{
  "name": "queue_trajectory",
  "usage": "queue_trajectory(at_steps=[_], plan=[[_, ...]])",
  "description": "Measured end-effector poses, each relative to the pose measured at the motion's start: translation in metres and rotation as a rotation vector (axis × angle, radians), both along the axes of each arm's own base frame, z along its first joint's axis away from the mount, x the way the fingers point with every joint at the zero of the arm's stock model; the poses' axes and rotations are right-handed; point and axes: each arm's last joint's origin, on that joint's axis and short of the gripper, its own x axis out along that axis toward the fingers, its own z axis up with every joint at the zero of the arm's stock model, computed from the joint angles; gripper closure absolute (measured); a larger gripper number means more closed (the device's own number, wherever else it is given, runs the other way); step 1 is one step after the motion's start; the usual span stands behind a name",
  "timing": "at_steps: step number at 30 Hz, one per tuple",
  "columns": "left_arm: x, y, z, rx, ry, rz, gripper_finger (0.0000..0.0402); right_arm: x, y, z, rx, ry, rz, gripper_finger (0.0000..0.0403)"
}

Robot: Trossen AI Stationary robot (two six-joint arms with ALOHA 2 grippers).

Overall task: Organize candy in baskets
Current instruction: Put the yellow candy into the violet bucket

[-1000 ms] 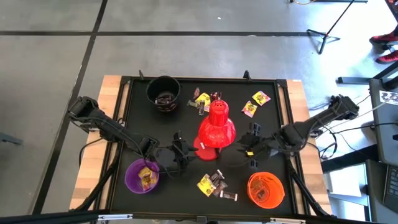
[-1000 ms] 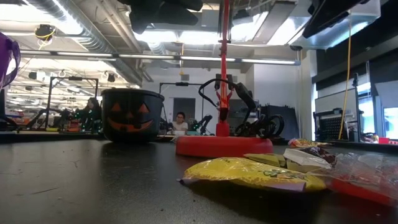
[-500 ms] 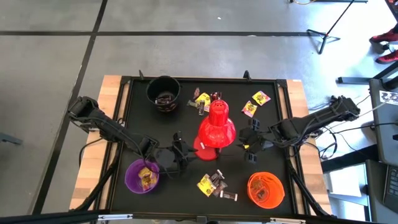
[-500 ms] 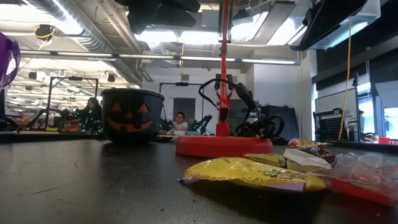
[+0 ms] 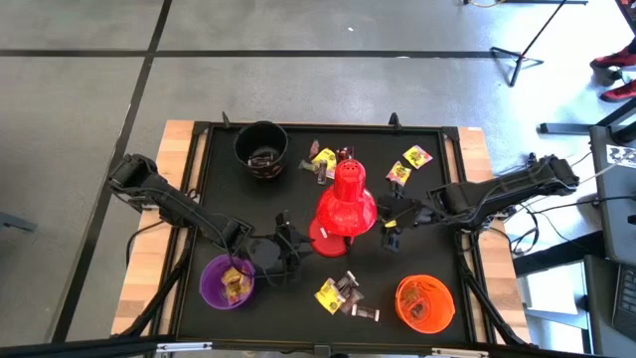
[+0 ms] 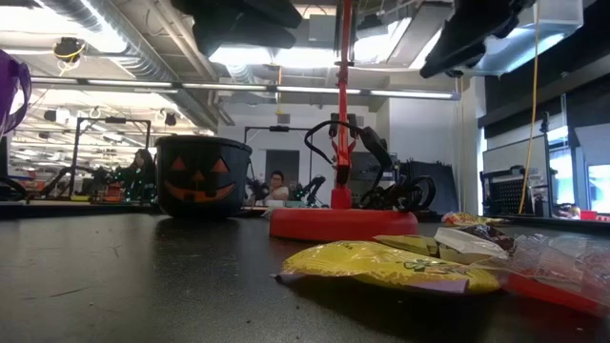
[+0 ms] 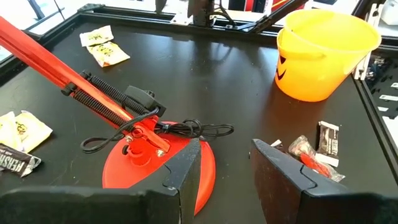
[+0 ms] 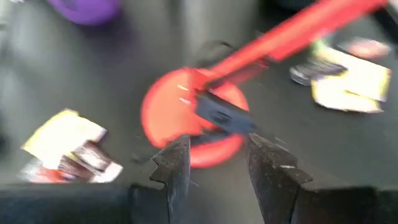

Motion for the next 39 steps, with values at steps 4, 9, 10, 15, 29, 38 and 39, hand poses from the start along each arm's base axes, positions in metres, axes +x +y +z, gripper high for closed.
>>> queue_trajectory(at_steps=[4,9,10,15,29,38,39], plan=[[-0.001,0.000,-0.001,0.006,0.013,0.000,0.0272,-0.006,-0.009,-0.031,0.053,-0.004,0.015,0.0249],[-0.001,0.000,-0.001,0.007,0.013,0.000,0.0272,-0.023,-0.028,-0.056,0.081,0.038,-0.099,0.0249],[-0.001,0.000,-0.001,0.006,0.013,0.000,0.0272,-0.027,-0.032,-0.058,0.084,0.040,-0.126,0.0249],[0.000,0.001,-0.001,0.013,0.005,0.016,0.0272,-0.041,-0.055,-0.063,0.024,0.105,-0.378,0.0249],[0.000,0.001,0.000,0.007,-0.003,0.018,0.0272,-0.050,-0.107,-0.088,0.022,0.333,-0.706,0.0249],[0.000,0.001,-0.001,-0.004,-0.001,0.026,0.0272,-0.048,-0.132,-0.105,-0.004,0.449,-0.741,0.0223],[0.000,0.001,-0.001,-0.004,0.000,0.026,0.0272,-0.048,-0.134,-0.107,-0.002,0.457,-0.739,0.0218]])
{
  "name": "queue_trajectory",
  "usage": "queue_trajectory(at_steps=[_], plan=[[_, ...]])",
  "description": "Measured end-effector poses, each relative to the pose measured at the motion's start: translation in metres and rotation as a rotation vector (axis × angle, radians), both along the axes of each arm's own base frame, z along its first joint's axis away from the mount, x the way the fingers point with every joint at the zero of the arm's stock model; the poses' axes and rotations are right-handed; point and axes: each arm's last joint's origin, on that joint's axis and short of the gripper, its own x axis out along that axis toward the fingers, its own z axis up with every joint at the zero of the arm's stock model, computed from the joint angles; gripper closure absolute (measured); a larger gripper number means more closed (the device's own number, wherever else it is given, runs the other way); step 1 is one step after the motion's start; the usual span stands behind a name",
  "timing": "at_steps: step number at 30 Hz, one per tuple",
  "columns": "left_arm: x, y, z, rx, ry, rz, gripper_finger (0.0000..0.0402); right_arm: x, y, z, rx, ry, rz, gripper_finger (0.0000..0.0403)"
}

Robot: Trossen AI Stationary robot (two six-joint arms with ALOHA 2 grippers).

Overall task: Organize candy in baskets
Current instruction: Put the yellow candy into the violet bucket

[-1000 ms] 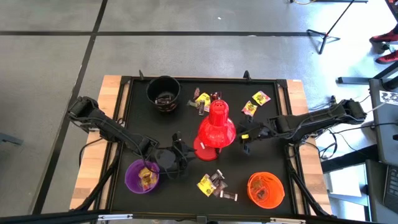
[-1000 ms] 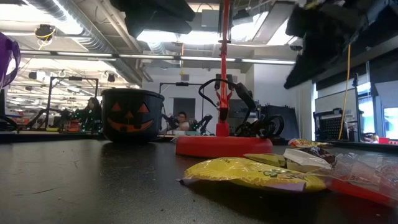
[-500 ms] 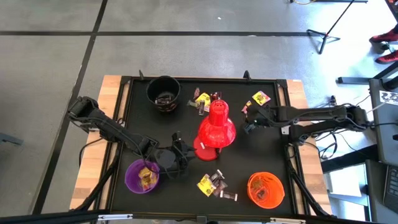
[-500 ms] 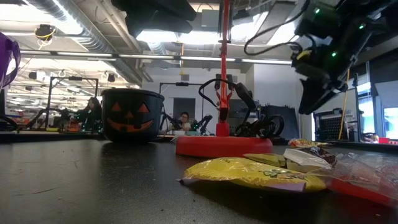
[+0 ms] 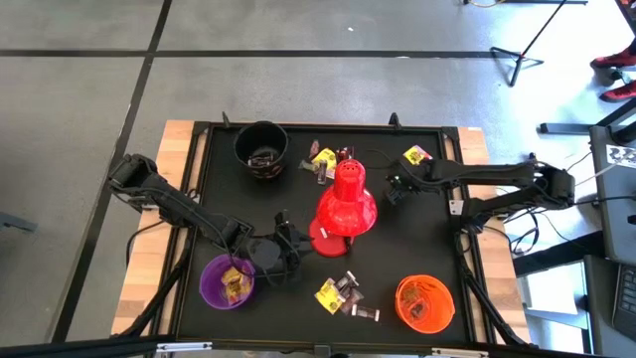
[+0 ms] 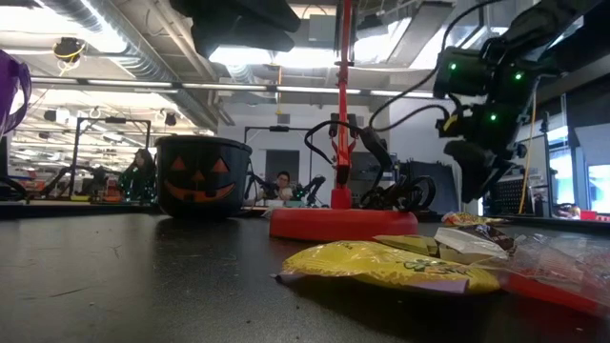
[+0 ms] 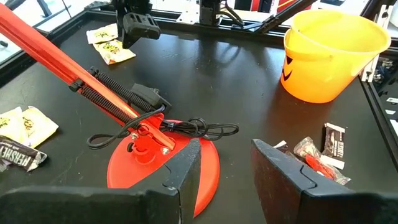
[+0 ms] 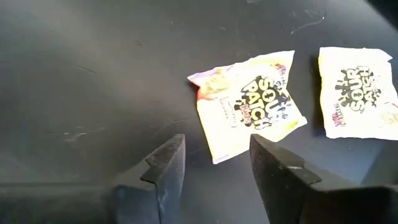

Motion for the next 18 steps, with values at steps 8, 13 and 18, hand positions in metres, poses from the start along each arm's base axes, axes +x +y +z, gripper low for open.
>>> queue_trajectory(at_steps=[8,13,18], plan=[[0.000,0.000,0.000,-0.001,0.001,0.001,0.0272,0.002,-0.020,-0.013,0.031,0.020,-0.046,0.0174],[0.000,0.000,0.000,-0.002,0.001,0.001,0.0272,0.001,-0.033,-0.024,0.044,0.057,-0.088,0.0165],[0.000,0.000,0.000,-0.004,0.006,-0.006,0.0272,0.002,-0.038,-0.041,0.105,0.056,-0.055,0.0175]])
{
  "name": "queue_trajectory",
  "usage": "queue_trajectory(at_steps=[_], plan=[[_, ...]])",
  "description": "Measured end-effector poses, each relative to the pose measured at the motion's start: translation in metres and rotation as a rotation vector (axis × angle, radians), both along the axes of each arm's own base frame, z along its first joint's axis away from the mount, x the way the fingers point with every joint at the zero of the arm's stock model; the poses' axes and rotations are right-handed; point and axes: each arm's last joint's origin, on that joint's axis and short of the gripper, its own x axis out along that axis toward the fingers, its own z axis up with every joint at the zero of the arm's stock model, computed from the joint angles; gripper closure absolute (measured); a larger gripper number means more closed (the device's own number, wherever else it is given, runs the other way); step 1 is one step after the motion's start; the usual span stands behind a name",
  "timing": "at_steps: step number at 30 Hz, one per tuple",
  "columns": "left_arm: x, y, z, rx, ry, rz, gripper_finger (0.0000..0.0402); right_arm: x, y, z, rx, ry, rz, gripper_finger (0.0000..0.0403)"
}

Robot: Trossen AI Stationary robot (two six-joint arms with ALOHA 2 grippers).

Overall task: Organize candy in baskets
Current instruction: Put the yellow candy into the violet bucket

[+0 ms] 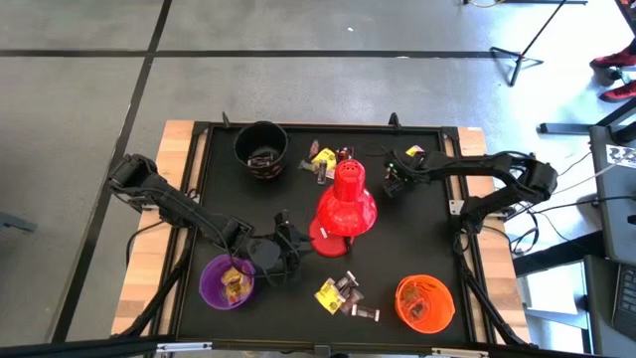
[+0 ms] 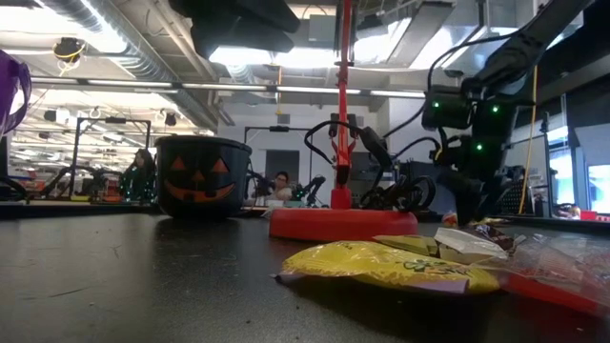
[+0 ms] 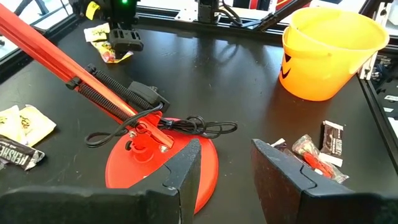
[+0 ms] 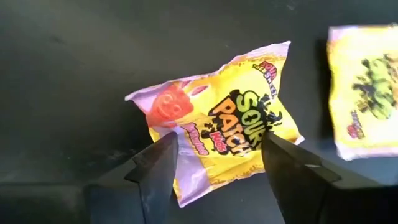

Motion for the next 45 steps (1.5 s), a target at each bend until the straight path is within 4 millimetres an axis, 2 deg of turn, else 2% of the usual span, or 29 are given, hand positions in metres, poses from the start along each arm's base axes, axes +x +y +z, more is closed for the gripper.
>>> queue_trajectory(at_steps=[5,15,17,23,27,35,45], plan=[[0.000,0.000,-0.001,0.004,0.009,-0.001,0.0272,0.001,0.001,-0.007,0.020,0.000,0.029,0.0217],[-0.001,0.000,-0.001,0.007,0.014,0.000,0.0272,-0.002,0.004,0.003,0.033,-0.048,0.072,0.0373],[-0.001,0.000,-0.001,0.007,0.014,0.000,0.0272,-0.003,0.006,0.006,0.043,-0.065,0.080,0.0394],[-0.001,0.000,-0.002,0.009,0.017,0.000,0.0272,-0.007,0.012,0.023,0.122,-0.197,0.125,0.0384],[-0.001,0.001,-0.001,0.013,0.015,0.006,0.0272,-0.006,0.024,0.038,0.174,-0.315,0.177,0.0397],[-0.001,0.001,-0.001,0.013,0.015,0.010,0.0272,0.006,0.067,0.071,0.191,-0.554,0.340,0.0395],[0.001,0.004,-0.001,0.013,0.015,0.020,0.0272,0.029,0.125,0.096,0.235,-0.857,0.585,0.0401]])
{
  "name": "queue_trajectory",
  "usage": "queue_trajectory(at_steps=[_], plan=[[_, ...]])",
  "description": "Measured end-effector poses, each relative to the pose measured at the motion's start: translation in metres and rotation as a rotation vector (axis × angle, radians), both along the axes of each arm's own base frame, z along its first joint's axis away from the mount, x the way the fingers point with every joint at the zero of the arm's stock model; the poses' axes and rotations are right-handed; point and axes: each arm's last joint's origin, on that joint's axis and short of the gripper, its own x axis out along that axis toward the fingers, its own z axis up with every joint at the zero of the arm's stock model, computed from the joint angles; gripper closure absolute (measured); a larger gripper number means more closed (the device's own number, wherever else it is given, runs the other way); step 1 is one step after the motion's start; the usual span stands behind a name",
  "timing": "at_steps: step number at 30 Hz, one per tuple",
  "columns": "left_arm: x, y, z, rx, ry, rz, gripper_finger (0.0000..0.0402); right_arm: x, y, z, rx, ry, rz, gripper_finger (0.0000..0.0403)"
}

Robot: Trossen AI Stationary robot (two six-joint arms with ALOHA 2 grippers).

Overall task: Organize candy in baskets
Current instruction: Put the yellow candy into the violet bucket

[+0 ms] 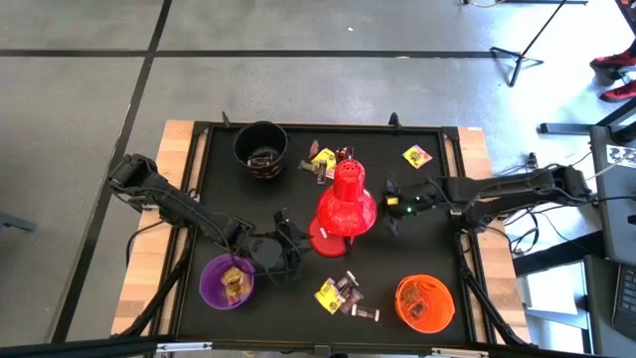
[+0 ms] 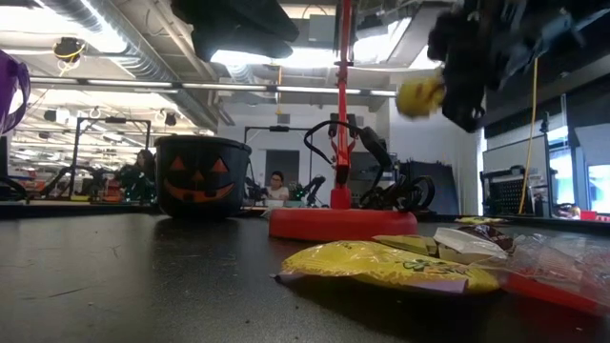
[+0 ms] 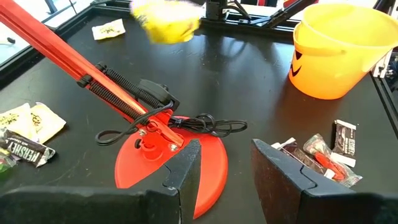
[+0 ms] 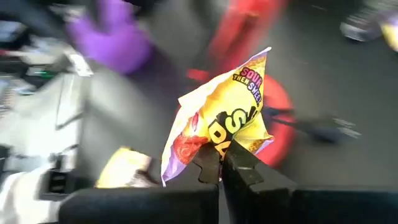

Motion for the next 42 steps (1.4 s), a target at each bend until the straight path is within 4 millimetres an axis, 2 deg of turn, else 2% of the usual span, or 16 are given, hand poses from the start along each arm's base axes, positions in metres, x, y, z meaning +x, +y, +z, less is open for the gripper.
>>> queue_trajectory(at_steps=[6,13,22,35,42], plan=[[0.001,0.001,0.000,-0.003,-0.001,0.006,0.0272,0.005,0.023,0.015,0.017,-0.163,0.100,0.0401],[0.001,0.003,0.000,-0.005,-0.002,0.012,0.0272,0.006,0.035,0.024,0.033,-0.269,0.138,0.0402],[0.002,0.004,0.001,0.002,-0.014,0.030,0.0272,0.016,0.047,0.018,0.055,-0.285,0.160,0.0402],[0.007,0.004,0.009,-0.001,-0.103,0.027,0.0272,0.067,0.061,0.020,-0.023,-0.265,0.220,0.0402],[0.007,0.006,0.010,0.045,-0.117,0.092,0.0265,0.079,0.065,0.011,-0.032,-0.228,0.251,0.0402]])
